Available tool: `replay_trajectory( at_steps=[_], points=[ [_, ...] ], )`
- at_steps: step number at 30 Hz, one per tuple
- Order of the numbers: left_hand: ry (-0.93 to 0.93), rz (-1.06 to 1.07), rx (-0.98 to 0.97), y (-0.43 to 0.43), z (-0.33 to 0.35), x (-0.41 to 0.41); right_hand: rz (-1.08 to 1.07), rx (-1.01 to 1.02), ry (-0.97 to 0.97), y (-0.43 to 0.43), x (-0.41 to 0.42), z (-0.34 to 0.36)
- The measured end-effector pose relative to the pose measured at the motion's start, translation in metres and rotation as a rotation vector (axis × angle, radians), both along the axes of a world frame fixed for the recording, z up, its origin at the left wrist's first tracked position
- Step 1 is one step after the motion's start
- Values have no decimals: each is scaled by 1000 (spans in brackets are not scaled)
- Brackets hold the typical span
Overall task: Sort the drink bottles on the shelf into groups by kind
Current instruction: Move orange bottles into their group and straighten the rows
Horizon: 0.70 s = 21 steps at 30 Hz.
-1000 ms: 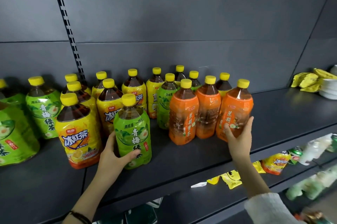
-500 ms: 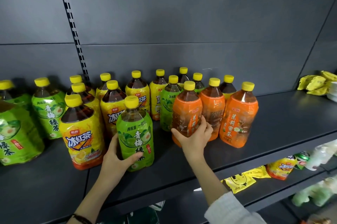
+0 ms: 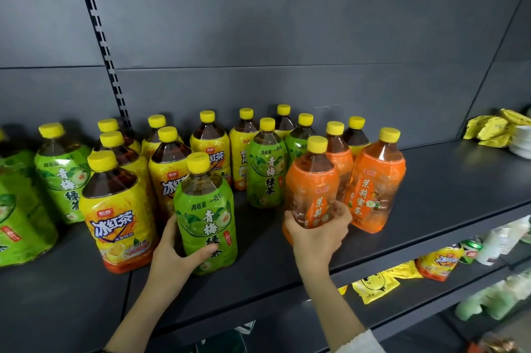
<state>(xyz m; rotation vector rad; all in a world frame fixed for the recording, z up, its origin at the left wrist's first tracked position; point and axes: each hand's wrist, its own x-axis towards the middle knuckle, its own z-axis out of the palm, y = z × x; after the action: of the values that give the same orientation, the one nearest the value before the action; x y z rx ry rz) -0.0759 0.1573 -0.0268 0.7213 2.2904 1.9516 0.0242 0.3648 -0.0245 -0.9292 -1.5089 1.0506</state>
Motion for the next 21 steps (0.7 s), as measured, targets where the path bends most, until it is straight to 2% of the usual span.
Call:
replay_trajectory(
  at_steps=[11,18,21],
  points=[
    [-18,-22,4,-1,3,-1,-126,-9,-14,56,9,9],
    [-22,-18,10,-1,3,-4,-8,16,-31,83,0,11],
    [-18,-13,13,2,2,-8,-44,37,-76,73,4,1]
  ],
)
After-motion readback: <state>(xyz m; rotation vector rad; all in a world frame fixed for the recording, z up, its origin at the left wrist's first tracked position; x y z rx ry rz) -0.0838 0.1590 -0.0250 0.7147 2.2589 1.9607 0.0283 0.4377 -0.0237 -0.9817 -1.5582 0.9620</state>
